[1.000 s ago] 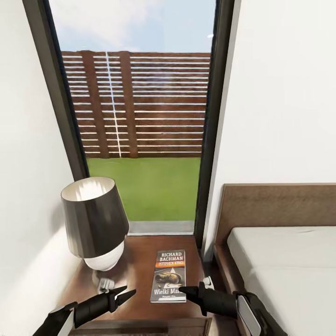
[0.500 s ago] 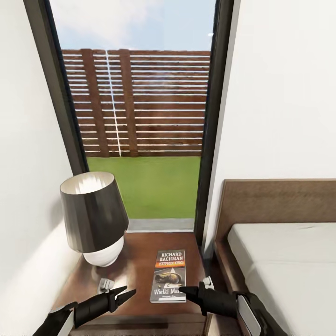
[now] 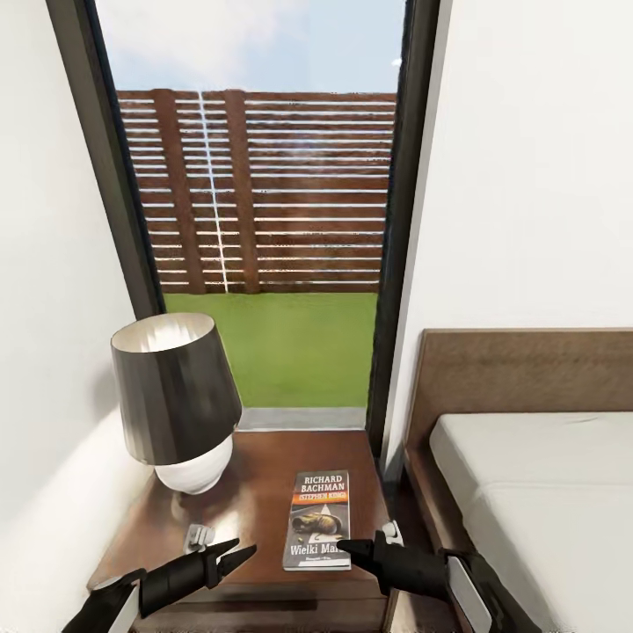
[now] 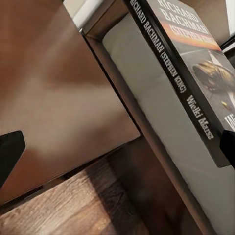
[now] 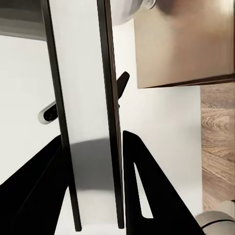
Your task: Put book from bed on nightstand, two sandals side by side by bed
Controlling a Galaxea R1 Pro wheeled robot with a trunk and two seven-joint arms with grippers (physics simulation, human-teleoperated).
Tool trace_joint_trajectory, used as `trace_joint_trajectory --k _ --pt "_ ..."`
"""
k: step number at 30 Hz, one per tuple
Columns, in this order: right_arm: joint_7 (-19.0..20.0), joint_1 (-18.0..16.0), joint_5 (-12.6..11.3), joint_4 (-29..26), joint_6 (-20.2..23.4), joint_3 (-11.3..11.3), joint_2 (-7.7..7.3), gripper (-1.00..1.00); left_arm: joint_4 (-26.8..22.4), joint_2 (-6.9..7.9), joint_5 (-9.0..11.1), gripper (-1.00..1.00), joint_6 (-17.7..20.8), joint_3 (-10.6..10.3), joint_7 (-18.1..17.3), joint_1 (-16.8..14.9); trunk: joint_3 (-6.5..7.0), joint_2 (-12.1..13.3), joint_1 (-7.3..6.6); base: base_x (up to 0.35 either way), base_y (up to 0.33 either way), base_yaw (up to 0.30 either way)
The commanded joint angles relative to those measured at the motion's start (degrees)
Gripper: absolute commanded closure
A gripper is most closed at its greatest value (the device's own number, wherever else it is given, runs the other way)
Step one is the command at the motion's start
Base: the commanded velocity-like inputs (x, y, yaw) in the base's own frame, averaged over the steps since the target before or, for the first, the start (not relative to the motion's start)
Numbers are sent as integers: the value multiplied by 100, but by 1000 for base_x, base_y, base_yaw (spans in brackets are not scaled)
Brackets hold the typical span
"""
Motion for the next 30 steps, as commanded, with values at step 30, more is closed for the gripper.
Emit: trace_joint_trajectory --k 30 --pt "28 -4 6 2 23 -11 1 100 1 2 21 -100 60 16 -31 -3 -222 -485 263 44 17 0"
